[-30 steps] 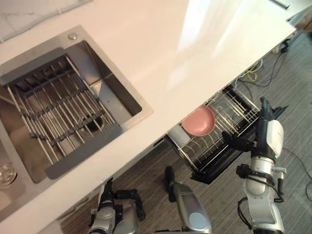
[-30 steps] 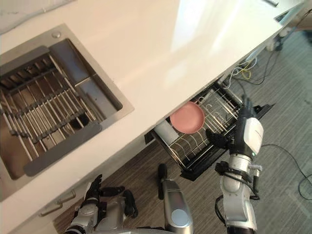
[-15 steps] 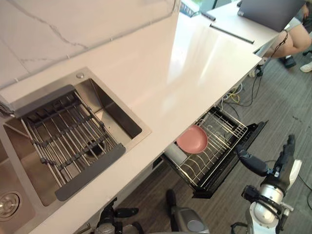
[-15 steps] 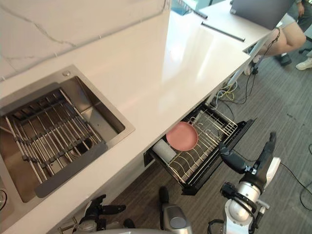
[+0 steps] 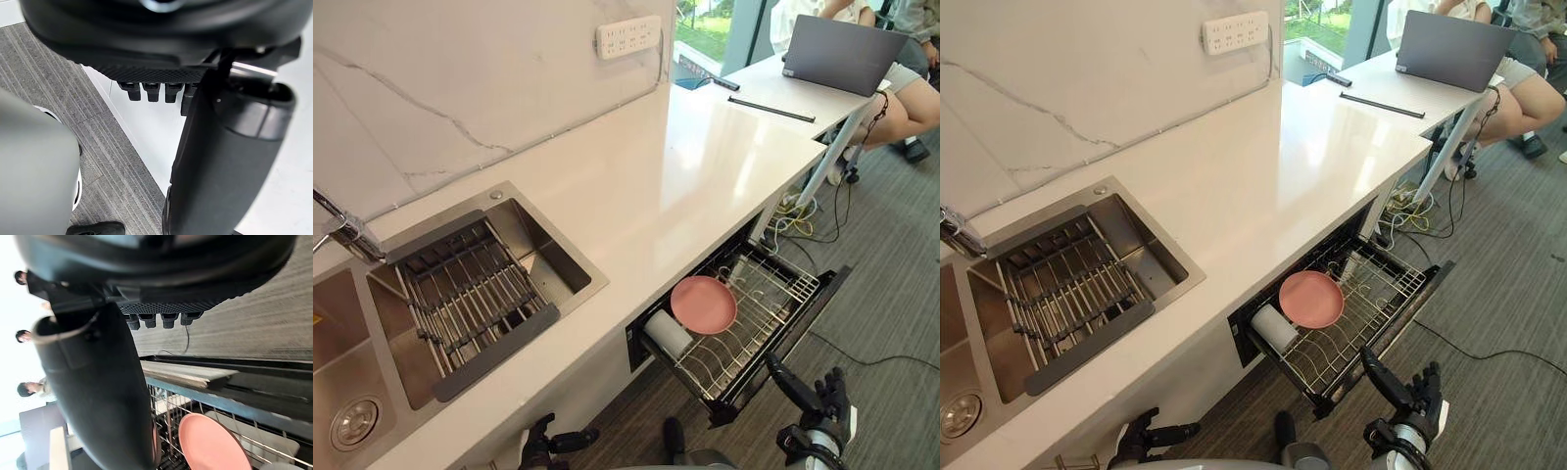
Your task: Walk over to the sink, pick up the cup, carry it to the dishwasher, place the cup inside the dishwasher, then close the dishwasher door
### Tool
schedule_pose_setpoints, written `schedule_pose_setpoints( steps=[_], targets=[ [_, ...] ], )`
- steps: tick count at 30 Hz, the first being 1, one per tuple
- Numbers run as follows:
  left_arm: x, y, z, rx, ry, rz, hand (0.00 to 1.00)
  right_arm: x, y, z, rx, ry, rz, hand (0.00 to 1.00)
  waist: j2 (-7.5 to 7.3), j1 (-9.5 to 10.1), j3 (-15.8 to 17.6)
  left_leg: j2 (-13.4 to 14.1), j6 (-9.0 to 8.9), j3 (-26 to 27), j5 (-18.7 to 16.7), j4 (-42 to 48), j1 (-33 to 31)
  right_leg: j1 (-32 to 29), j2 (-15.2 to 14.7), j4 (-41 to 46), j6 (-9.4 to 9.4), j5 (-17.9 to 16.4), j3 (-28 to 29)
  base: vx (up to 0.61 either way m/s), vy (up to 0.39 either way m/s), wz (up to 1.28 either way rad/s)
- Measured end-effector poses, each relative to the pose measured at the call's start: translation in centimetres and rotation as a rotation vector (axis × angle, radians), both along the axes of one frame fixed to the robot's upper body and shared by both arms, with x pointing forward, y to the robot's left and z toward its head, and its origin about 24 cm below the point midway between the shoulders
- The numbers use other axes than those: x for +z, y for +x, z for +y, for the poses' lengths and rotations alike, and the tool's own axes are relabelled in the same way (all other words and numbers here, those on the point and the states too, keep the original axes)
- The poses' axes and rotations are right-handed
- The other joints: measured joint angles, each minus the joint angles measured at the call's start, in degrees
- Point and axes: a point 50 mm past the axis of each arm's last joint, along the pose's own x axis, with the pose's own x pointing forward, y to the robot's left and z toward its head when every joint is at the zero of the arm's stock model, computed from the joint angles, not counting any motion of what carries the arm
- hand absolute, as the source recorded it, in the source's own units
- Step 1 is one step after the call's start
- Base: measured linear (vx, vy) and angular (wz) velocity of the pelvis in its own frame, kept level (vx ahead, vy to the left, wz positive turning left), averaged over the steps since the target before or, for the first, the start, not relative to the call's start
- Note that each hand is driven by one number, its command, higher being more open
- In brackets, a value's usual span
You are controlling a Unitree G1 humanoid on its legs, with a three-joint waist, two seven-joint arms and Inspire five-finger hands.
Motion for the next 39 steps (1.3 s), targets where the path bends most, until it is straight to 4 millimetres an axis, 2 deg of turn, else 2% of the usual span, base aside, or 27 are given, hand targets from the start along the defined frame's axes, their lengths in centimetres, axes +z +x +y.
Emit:
schedule_pose_setpoints(
  steps=[4, 7, 12, 24, 30, 36, 39],
  targets=[
    [0.0, 0.2, 0.0, 0.011, -0.004, -0.004, 1.0, -0.8, 0.3, 1.3, 0.072, 0.063, -0.008, 1.0, -0.2, 1.21, -0.08, 0.11, -0.4, -0.14, 0.29, -0.63, 0.57, 0.31, 0.31, -0.01, -0.15, 0.06, 0.1, 0.0, 0.0, 0.0],
    [0.0, 0.2, 0.0, 0.009, -0.004, -0.001, 1.0, -1.0, 0.8, 1.9, 0.106, 0.1, -0.031, 1.0, -0.42, 1.22, -0.09, -0.04, -0.38, -0.39, 0.31, -0.88, 0.81, 0.52, 0.27, -0.06, -0.22, 0.11, 0.06, 0.0, 0.025, 0.02],
    [0.0, 0.2, 0.2, -0.008, -0.005, -0.002, 1.0, -1.3, 0.8, 1.8, 0.124, 0.098, -0.035, 1.0, -0.65, 1.16, -0.04, -0.34, -0.31, -0.68, 0.35, -1.3, 1.03, 0.55, 0.13, -0.33, -0.22, 0.11, 0.0, 0.0, 0.023, 0.0],
    [0.2, 1.3, 0.8, -0.126, 0.029, -0.022, 1.0, -1.6, 1.0, 1.0, 0.225, 0.05, 0.008, 1.0, -2.79, 1.09, 1.41, -1.29, 0.26, -3.01, 0.74, -1.4, 0.8, 0.84, -0.92, -0.43, 0.17, -0.2, -1.76, -0.02, 0.013, 0.06],
    [0.3, 1.7, 0.7, -0.184, 0.032, -0.026, 1.0, -1.3, 1.4, 0.4, 0.343, -0.028, 0.056, 1.0, -2.75, 1.04, 1.56, -1.57, 0.54, -4.7, 1.04, -1.42, 0.11, 0.81, -1.33, -0.44, 0.14, -0.28, -2.98, -0.01, 0.009, 0.11],
    [0.3, 1.8, 0.5, -0.201, 0.031, -0.033, 1.0, -0.7, 3.6, 0.7, 0.447, -0.079, 0.046, 1.0, -2.81, 1.07, 2.24, -2.21, 0.82, -7.38, 1.96, -1.68, -1.36, 0.42, -2.13, -0.44, 0.42, -0.67, -5.27, -0.02, -0.001, 0.21],
    [0.4, 2.2, 0.5, -0.212, 0.035, -0.042, 1.0, -0.3, 5.8, 1.3, 0.505, -0.102, 0.014, 1.0, -2.79, 1.14, 2.96, -2.16, 0.96, -8.66, 2.29, -1.99, -2.28, 0.05, -2.36, -0.44, 0.21, -0.9, -6.46, -0.03, -0.017, 0.2]
  ],
)
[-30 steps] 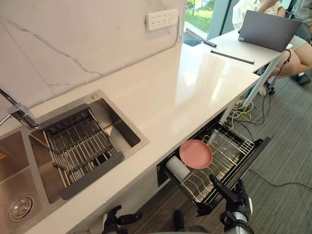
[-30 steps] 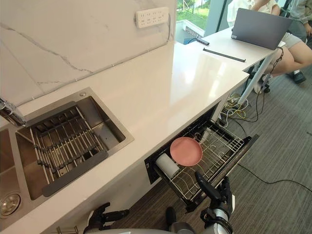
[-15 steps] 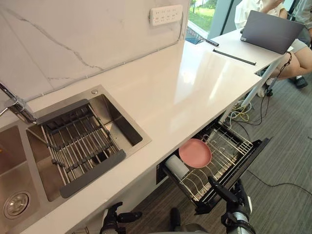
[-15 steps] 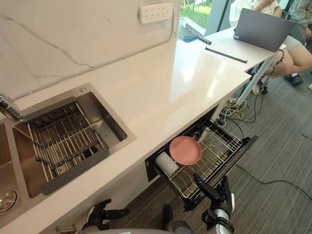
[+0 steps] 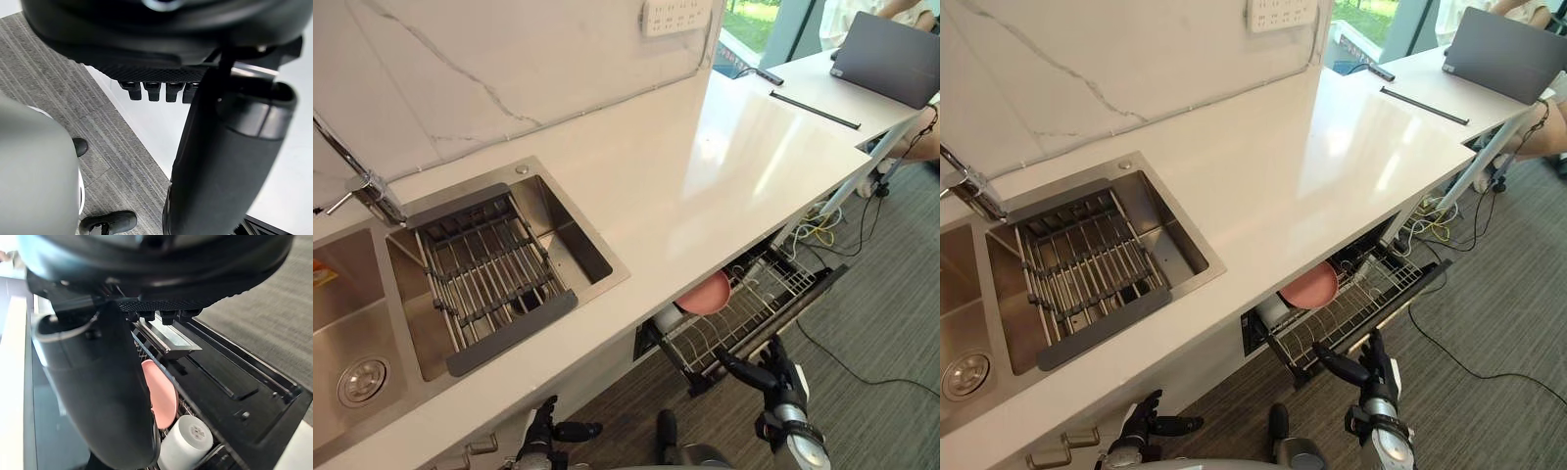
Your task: Walk over to the sink, pick up the cup, carry it to the dishwasher, place the cup inside the dishwasher, then close the dishwasher door
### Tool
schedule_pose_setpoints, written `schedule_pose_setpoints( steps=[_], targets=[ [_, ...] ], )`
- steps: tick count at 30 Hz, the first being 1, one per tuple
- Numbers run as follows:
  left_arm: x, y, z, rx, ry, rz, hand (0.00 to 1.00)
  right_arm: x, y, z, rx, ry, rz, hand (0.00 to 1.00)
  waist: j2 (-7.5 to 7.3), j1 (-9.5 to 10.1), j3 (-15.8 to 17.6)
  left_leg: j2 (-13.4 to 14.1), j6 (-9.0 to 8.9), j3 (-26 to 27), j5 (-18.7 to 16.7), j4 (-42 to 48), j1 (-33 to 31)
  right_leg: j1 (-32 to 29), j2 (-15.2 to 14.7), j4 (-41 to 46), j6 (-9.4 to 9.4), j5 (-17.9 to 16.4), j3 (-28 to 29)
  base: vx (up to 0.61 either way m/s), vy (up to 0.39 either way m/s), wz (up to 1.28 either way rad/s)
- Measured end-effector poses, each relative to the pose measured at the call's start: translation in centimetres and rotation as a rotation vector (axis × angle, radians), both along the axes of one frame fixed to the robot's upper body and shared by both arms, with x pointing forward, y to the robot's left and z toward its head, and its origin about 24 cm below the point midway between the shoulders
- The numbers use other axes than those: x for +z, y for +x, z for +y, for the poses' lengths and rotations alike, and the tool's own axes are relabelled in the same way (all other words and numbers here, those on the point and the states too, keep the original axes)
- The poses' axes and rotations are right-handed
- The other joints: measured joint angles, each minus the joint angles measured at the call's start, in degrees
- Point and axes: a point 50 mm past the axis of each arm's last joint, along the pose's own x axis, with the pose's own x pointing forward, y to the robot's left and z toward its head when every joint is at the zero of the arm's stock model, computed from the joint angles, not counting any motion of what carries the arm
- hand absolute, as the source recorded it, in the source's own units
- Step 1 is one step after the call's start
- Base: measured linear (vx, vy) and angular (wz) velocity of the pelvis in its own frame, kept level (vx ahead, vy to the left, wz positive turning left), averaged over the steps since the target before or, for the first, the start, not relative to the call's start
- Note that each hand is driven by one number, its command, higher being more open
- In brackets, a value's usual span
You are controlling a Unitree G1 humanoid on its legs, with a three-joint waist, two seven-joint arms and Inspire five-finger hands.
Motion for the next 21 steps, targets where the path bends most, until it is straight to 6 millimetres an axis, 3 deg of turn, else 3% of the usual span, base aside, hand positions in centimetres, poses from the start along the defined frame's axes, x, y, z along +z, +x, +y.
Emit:
schedule_pose_setpoints(
  steps=[5, 11, 21],
  targets=[
    [0.1, 0.4, -0.1, -0.012, 0.001, -0.011, 1.0, 1.1, 3.0, 0.8, 0.067, -0.019, -0.054, 1.0, 0.27, 0.26, 0.73, 0.01, -0.12, -1.9, 0.67, -0.52, -1.77, -1.1, -0.1, 0.01, 0.04, -0.18, -1.8, 0.01, -0.011, 0.2],
    [0.4, 1.6, -0.3, -0.03, 0.004, -0.037, 1.0, 3.8, 7.3, 1.4, 0.167, -0.098, -0.15, 1.0, 1.04, 1.28, 2.69, 0.11, -0.63, -4.14, 1.58, -0.54, -4.78, -3.03, -0.12, 0.35, -0.47, 0.21, -4.05, 0.05, 0.007, 0.16],
    [0.8, 2.2, -0.3, -0.058, 0.021, -0.07, 1.0, 5.1, 9.4, 1.3, 0.252, -0.289, -0.16, 1.0, 0.84, 1.36, 3.63, -0.43, -0.8, -6.36, 3.25, -0.58, -7.95, -4.89, -0.87, 0.02, -0.72, 0.33, -6.37, -0.03, 0.012, 0.11]
  ],
)
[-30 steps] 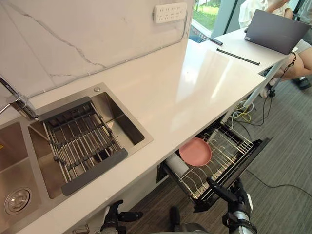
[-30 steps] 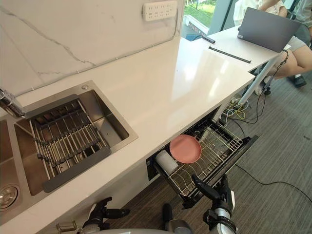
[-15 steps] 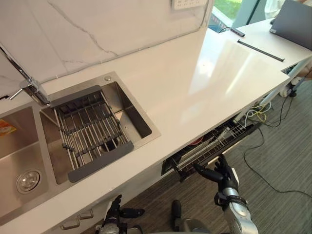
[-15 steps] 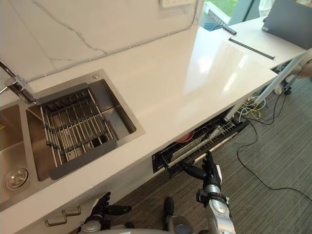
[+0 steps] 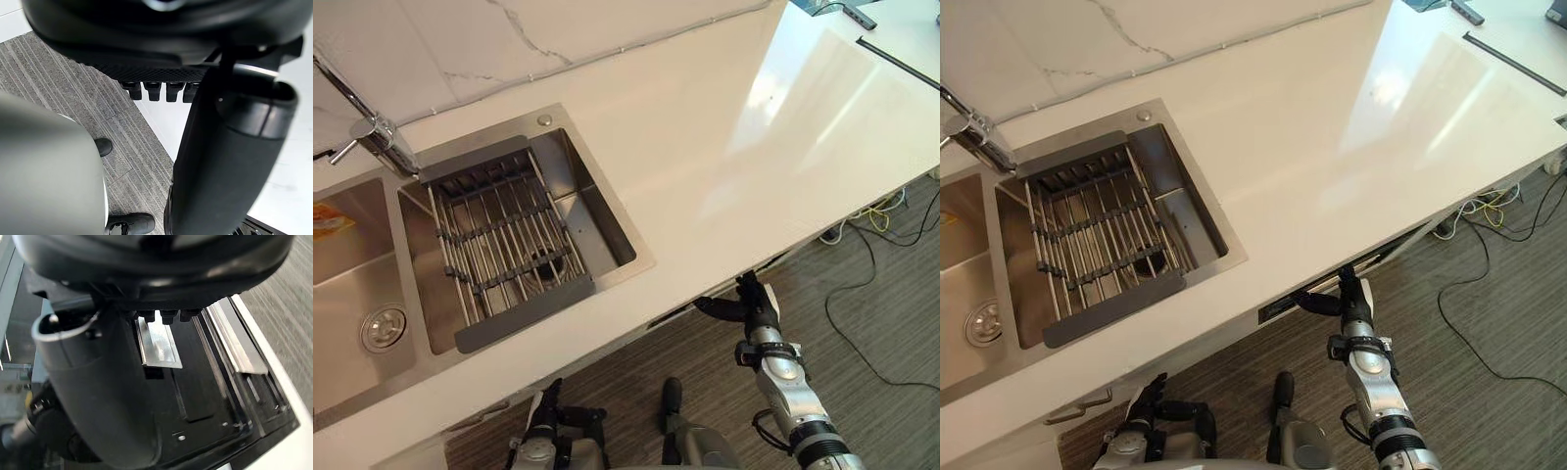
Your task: Walk over to the sink, pick up the cup, carry it to the dishwasher, place the cup inside the dishwasher, then close the dishwasher door
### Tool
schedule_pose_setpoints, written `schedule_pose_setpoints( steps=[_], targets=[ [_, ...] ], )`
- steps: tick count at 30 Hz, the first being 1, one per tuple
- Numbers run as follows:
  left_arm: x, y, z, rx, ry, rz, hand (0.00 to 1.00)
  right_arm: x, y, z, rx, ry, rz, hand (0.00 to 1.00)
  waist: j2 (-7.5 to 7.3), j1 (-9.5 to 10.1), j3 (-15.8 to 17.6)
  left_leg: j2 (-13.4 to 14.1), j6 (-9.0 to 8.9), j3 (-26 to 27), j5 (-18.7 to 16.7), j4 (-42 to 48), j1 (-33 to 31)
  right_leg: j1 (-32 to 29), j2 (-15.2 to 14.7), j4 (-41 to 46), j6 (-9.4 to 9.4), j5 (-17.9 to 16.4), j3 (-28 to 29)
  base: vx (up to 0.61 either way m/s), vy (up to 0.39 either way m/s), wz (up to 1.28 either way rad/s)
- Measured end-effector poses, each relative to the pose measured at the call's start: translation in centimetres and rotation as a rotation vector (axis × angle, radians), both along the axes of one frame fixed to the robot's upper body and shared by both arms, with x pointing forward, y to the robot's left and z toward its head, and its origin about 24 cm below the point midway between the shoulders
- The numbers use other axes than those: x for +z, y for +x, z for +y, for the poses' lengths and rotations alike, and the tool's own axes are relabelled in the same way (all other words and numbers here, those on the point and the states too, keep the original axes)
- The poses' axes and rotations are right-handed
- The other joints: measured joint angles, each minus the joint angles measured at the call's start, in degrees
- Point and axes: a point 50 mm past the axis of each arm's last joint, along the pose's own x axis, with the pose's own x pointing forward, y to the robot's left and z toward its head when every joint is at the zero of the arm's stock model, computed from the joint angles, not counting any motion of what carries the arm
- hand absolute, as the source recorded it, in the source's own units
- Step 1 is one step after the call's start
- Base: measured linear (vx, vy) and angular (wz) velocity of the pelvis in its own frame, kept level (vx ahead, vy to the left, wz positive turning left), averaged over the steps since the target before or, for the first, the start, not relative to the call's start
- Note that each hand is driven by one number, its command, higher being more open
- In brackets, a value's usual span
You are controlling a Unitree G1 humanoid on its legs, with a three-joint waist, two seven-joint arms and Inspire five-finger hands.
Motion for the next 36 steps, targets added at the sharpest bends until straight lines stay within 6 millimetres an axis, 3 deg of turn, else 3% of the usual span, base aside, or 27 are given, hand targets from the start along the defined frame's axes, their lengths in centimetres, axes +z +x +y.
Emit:
schedule_pose_setpoints(
  steps=[9, 14, 21, 28, 32, 36],
  targets=[
    [0.3, 0.5, 0.1, 0.002, 0.008, -0.021, 1.0, 0.2, 0.2, -0.5, 0.102, -0.183, 0.017, 1.0, -0.16, 0.08, 0.56, 1.58, -0.15, -1.63, 0.42, -0.91, -0.2, -0.18, 1.48, 0.31, -0.89, -0.42, -1.39, -0.03, -0.02, 0.07],
    [0.2, 0.3, 0.0, 0.003, 0.008, -0.012, 1.0, -0.5, -2.1, -0.4, 0.2, -0.215, 0.049, 1.0, -0.15, 0.08, 0.55, 2.34, -1.35, -1.95, 1.13, -2.65, 2.65, 1.98, 2.29, 0.35, -1.66, -0.88, -1.75, 0.09, 0.051, 0.03],
    [0.2, 0.1, 0.4, -0.004, 0.023, -0.003, 1.0, -2.1, -4.8, 1.4, 0.241, -0.137, 0.087, 1.0, -0.51, 0.03, 0.22, 1.49, -1.25, -1.99, 1.05, -3.17, 5.16, 4.19, 1.55, 0.34, -1.26, -1.07, -1.45, 0.05, 0.09, 0.01],
    [0.1, -0.2, 1.1, -0.004, 0.042, 0.011, 1.0, -5.4, -7.9, 3.5, 0.264, -0.091, 0.229, 1.0, -1.99, 0.1, -1.16, 1.0, -0.88, -2.01, 0.83, -3.1, 6.57, 5.7, 1.04, 0.29, -0.85, -1.04, -1.29, 0.0, 0.053, 0.01],
    [0.0, -0.6, 1.1, -0.002, 0.04, 0.021, 1.0, -7.9, -9.9, 2.8, 0.214, -0.094, 0.366, 1.0, -2.19, 0.09, -1.97, 0.86, -0.61, -2.06, 0.66, -3.01, 7.54, 6.84, 0.87, 0.01, -0.63, -1.11, -1.29, -0.02, 0.016, 0.01],
    [-0.1, -0.9, 1.1, 0.006, 0.034, 0.03, 1.0, -10.2, -12.6, 0.7, 0.081, -0.085, 0.517, 1.0, -2.08, 0.09, -3.0, 0.64, -0.4, -2.1, 0.54, -2.78, 7.57, 6.98, 0.64, 0.01, -0.49, -1.04, -1.25, 0.0, 0.0, 0.0]
  ],
)
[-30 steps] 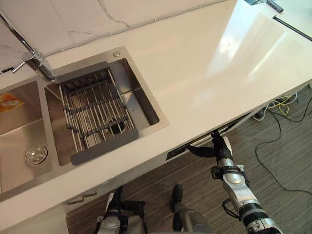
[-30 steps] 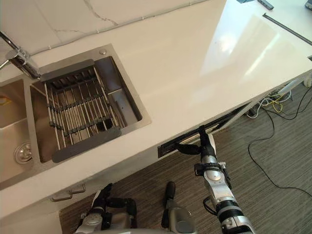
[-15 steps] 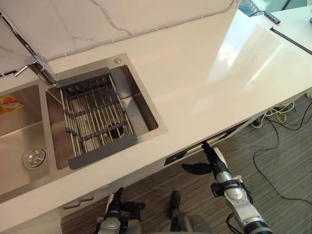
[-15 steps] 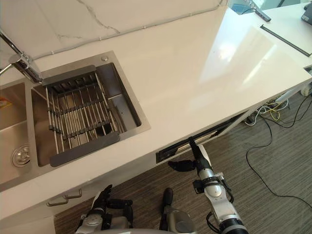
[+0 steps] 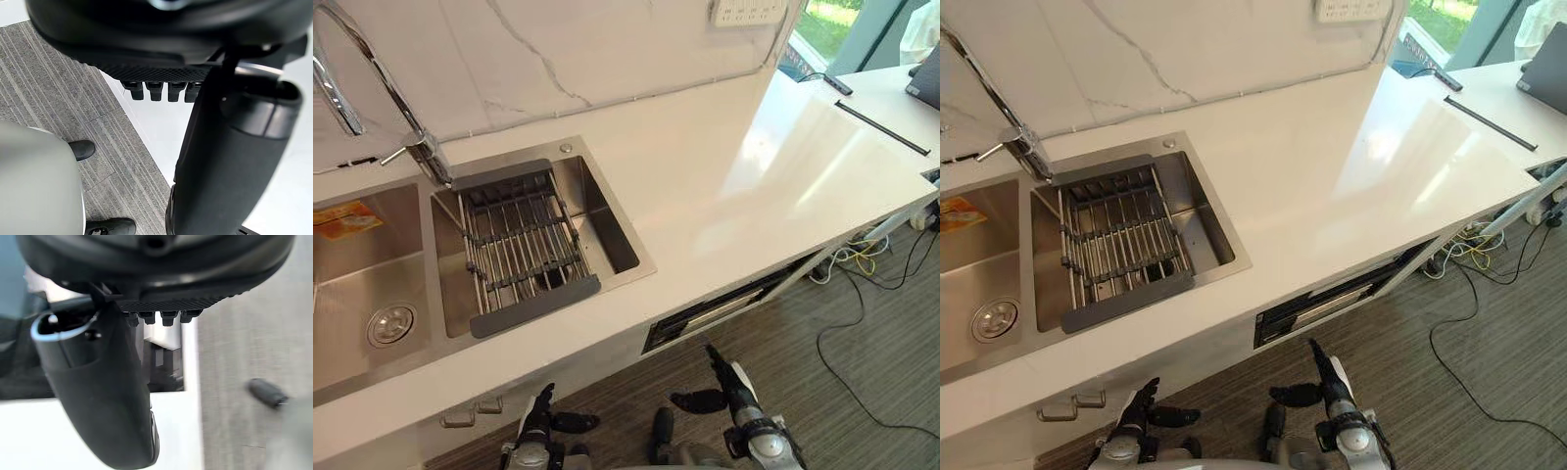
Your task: Walk over to the sink, pick up the cup, carry it to the dishwasher, place the cup inside the dishwasher, then close the dishwasher door
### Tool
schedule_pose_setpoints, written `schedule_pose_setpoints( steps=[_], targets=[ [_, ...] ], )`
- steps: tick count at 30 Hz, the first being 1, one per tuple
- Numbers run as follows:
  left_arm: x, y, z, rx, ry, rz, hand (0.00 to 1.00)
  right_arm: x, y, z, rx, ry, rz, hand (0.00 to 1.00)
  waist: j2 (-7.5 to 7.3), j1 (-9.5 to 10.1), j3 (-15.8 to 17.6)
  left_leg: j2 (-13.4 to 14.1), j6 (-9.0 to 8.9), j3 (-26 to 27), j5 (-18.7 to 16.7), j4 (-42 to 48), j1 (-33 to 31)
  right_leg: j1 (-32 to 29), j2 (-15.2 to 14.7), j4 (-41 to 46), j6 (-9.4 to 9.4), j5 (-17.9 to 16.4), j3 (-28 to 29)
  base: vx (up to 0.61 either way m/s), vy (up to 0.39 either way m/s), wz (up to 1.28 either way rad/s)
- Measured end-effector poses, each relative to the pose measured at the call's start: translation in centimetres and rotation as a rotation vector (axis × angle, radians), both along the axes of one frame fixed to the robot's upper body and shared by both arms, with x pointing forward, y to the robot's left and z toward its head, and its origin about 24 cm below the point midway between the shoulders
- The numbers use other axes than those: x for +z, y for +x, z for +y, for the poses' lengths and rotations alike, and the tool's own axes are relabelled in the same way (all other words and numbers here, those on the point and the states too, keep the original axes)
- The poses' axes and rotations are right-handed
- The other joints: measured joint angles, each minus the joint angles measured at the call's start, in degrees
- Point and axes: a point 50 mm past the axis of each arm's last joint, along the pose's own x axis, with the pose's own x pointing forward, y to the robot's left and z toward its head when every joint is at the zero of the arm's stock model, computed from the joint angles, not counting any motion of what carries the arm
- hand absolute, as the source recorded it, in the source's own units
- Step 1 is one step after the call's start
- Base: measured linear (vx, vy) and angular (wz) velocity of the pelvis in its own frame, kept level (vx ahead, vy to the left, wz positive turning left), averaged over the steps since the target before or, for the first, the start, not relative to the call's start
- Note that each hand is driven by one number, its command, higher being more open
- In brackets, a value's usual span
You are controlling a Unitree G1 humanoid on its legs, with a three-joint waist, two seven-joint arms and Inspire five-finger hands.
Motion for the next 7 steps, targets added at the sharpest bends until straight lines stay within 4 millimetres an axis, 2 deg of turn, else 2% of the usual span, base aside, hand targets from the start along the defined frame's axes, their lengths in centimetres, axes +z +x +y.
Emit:
schedule_pose_setpoints(
  steps=[3, 7],
  targets=[
    [-0.1, -0.3, 0.1, 0.03, -0.027, 0.005, 1.0, -0.8, -1.4, -1.3, -0.091, -0.024, 0.063, 1.0, 0.01, -0.05, -0.16, 0.01, 0.01, -0.03, 0.01, -0.01, 0.44, 0.39, 0.01, 0.0, 0.0, 0.0, -0.01, 0.0, 0.0, 0.0],
    [-0.2, -0.5, 0.2, 0.057, -0.038, 0.009, 1.0, -1.2, -2.2, -2.1, -0.147, -0.039, 0.102, 1.0, 0.07, -0.11, -0.32, 0.01, 0.01, -0.1, 0.01, -0.01, 1.1, 1.07, 0.0, 0.0, 0.0, 0.0, -0.05, 0.0, 0.0, 0.0]
  ],
)
